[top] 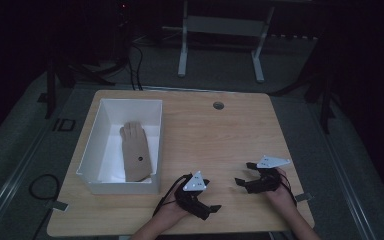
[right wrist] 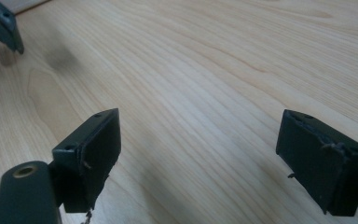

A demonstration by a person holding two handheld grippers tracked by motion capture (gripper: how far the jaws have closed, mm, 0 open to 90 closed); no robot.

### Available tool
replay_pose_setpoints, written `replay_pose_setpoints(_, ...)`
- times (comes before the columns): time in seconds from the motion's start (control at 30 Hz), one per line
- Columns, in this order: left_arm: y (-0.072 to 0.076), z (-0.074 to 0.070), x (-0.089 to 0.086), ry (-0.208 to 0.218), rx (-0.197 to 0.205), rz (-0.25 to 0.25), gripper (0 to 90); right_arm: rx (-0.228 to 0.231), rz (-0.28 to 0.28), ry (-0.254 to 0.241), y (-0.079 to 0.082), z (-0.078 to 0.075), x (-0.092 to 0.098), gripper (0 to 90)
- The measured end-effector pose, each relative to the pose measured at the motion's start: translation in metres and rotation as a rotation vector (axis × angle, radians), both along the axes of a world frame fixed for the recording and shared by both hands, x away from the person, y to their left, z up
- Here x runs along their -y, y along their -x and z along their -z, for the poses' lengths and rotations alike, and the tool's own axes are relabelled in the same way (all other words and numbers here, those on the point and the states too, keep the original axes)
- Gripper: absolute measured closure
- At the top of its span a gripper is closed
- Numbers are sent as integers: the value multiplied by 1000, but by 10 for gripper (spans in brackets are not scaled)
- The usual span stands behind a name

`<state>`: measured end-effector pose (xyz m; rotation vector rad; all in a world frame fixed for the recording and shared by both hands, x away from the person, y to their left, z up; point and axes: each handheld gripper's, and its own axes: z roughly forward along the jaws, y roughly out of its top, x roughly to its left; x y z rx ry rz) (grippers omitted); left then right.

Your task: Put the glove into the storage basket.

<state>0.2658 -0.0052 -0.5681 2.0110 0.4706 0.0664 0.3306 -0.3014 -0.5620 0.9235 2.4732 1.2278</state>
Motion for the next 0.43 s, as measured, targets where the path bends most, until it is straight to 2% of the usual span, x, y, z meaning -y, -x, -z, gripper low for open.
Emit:
replay_pose_setpoints(0.1,1,2,1,-7,6,-2,76,6,17,6,0,0,3,140)
replay_pose_setpoints(0.23,2,3,1,-10,11,5,76,9,29,-15,0,0,5,140)
replay_pose_setpoints(0.43,2,3,0,-1,9,1,76,17,43,-7,0,0,4,141)
